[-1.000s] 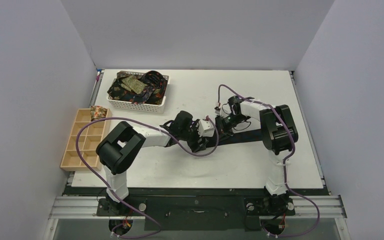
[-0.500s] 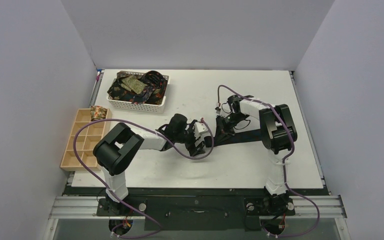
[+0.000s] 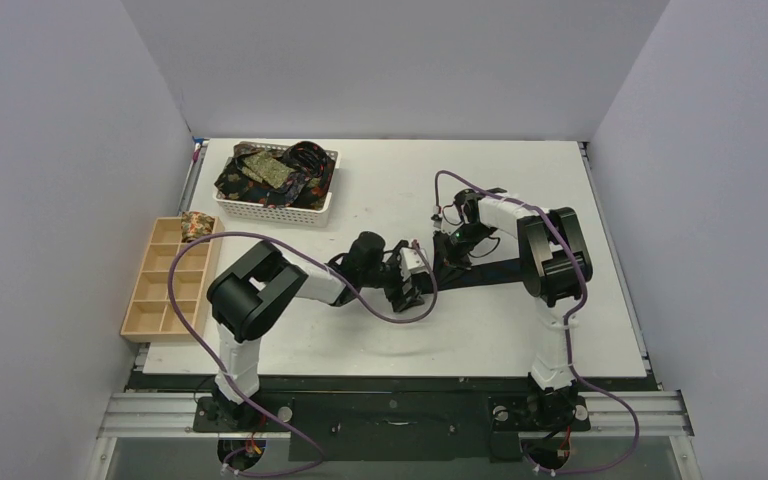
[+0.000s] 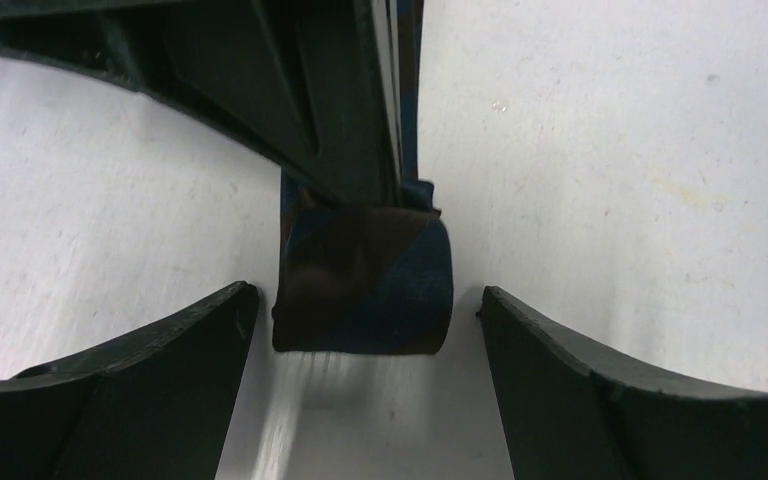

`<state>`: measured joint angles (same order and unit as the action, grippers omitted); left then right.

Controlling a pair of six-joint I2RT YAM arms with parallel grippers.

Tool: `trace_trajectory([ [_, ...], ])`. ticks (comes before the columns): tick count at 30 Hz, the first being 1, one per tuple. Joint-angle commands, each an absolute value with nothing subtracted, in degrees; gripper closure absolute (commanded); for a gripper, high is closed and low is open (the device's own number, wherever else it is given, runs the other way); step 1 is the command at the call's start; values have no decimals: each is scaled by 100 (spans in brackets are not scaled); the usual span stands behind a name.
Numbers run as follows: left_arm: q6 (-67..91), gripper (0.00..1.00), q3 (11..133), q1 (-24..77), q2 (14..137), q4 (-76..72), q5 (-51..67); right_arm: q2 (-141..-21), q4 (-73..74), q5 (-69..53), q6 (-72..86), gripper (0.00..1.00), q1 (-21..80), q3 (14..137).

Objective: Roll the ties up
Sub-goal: Roll the tie at the center of the board.

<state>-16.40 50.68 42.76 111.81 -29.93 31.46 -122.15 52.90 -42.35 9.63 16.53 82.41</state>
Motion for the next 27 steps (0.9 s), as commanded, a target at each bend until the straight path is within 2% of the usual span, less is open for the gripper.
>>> trace_trajectory([
  [1, -1481, 21, 5343, 4439, 11433, -3489, 3067, -12741, 4850, -2111, 507, 100, 1625, 8073],
  [5, -1481, 31, 5521, 4527, 11632, -3483, 2986, -12748, 4847, -2260, 382, 100, 1697, 8047],
  [9, -1582, 53, 5620, 4623, 11695, -3272, 2714, -12650, 4760, -2696, 327, 100, 1795, 7980],
  [11, -1552, 67, 5640, 4626, 11660, -3063, 2543, -12505, 4635, -3144, 374, 100, 1805, 7876],
  [13, -1510, 75, 5686, 4587, 11596, -2668, 2386, -12276, 4528, -3918, 461, 100, 1733, 7728],
  [17, -1535, 86, 5590, 4498, 11491, -1753, 2211, -11621, 4500, -4485, 526, 79, 1403, 7448],
  [20, -1568, 89, 5618, 4492, 11471, -1247, 2065, -11303, 4500, -4745, 561, 58, 1147, 7344],
  [22, -1527, 90, 5720, 4515, 11489, -915, 1942, -11189, 4496, -4932, 617, 50, 1098, 7349],
  [27, -1397, 88, 6064, 4638, 11621, -269, 1716, -11131, 4310, -5162, 1003, 47, 1458, 7524],
])
